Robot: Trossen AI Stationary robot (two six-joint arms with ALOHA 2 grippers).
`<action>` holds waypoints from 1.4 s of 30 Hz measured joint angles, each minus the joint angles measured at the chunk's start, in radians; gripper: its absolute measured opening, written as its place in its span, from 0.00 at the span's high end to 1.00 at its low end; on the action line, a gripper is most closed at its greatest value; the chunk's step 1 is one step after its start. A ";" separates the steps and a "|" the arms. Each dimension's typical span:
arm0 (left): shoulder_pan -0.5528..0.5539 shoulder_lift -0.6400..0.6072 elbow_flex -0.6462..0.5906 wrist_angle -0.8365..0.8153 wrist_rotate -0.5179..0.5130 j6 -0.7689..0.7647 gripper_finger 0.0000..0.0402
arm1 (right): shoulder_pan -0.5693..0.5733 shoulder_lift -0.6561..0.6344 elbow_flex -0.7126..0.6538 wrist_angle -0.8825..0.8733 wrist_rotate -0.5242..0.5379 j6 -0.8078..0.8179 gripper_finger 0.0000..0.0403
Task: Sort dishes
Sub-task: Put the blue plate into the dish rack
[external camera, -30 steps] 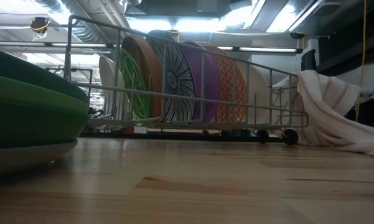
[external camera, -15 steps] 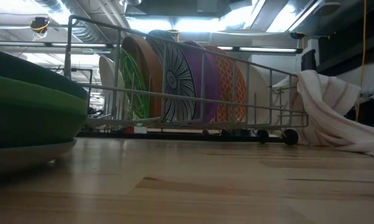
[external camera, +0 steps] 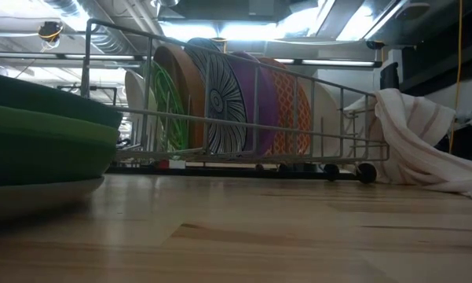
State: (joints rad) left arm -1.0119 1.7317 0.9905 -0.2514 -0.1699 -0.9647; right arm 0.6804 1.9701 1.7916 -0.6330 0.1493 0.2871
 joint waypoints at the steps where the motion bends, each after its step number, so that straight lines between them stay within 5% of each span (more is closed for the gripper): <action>1: 0.000 0.000 0.000 -0.002 -0.002 0.002 0.87 | 0.000 0.000 0.000 0.000 0.000 0.000 0.61; 6: 0.000 -0.010 0.001 0.000 -0.001 0.000 0.98 | 0.000 0.000 0.000 0.000 0.000 0.000 0.61; 22: 0.002 -0.023 0.020 0.001 0.001 -0.045 1.00 | -0.002 0.018 0.000 0.032 0.049 -0.013 0.61; 27: 0.010 -0.023 0.020 0.001 -0.002 -0.057 1.00 | -0.012 0.084 0.000 0.129 0.145 -0.117 0.61; 42: 0.018 -0.023 0.020 0.000 -0.005 -0.054 1.00 | -0.131 0.281 0.000 0.318 0.106 -0.463 0.61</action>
State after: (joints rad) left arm -0.9937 1.7084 1.0103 -0.2512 -0.1753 -1.0187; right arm 0.5489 2.2508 1.7916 -0.3146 0.2556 -0.1760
